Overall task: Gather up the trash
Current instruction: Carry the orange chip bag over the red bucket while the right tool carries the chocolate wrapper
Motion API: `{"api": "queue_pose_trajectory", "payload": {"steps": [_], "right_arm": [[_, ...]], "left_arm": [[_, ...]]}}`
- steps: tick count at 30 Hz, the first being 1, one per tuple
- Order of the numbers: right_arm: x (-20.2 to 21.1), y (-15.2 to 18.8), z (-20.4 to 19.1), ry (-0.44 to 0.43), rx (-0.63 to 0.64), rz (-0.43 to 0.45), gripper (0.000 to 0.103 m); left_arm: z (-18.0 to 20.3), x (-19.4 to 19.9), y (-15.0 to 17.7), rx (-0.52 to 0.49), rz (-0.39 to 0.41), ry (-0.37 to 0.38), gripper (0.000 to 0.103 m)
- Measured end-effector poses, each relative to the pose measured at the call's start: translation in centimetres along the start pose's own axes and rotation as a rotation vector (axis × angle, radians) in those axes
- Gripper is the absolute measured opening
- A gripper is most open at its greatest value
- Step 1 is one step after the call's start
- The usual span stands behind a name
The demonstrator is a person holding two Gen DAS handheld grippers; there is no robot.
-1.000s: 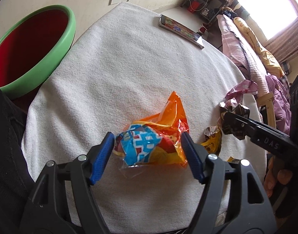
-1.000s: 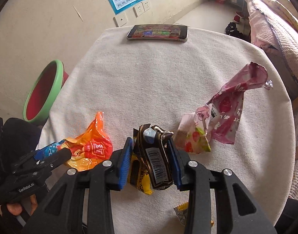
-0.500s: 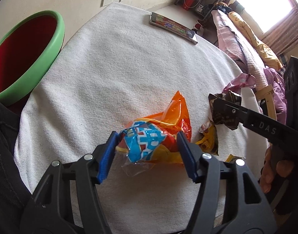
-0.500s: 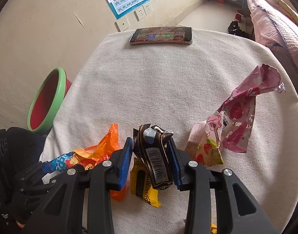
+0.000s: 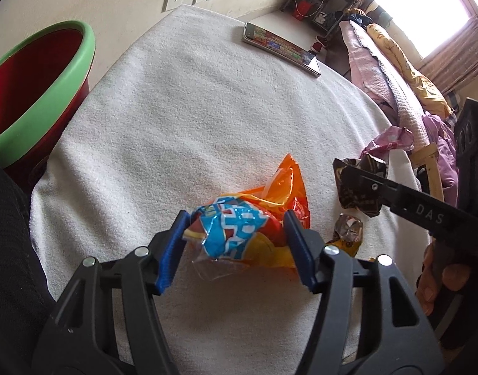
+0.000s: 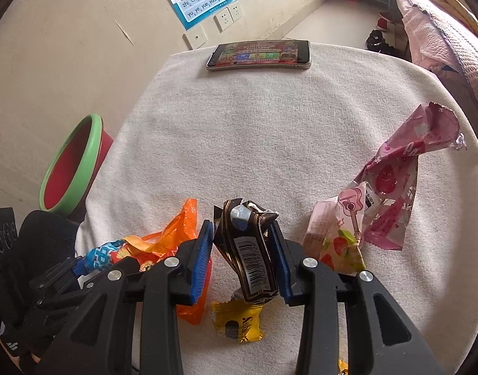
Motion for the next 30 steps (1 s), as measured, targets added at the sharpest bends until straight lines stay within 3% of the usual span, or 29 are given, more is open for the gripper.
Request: {"api": "queue_pose_trajectory", "payload": {"steps": [12,17,24,30], "right_arm": [[-0.5,-0.4,0.7,0.068,-0.015,0.018,0.036],[0.2,-1.9,-2.1,0.038,0.015,0.054,0.036],[0.8,-3.6,-9.3,-0.096,0.101,0.086,0.036],[0.4,-4.3,-15.4,-0.199,0.165,0.081,0.036]], "left_arm": [[-1.8,0.4,-1.0,0.112,0.052,0.091,0.059],[-3.2,1.4,-1.1,0.165,0.086,0.112,0.058],[-6.6,7.3,-4.1,0.184,0.258,0.021,0.058],[-13.8,11.2,-5.2,0.300,0.346,-0.111,0.058]]}}
Point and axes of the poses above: each gripper's, at about its wrist camera, not at the fingertips, and x roughly against the way its jaws point, z to its right, y to its underside, the point moved 5 cm from there along -x, roughly the way its jaws point, and after that the axes turned 8 degrees about -x, right-handed, at the moved point
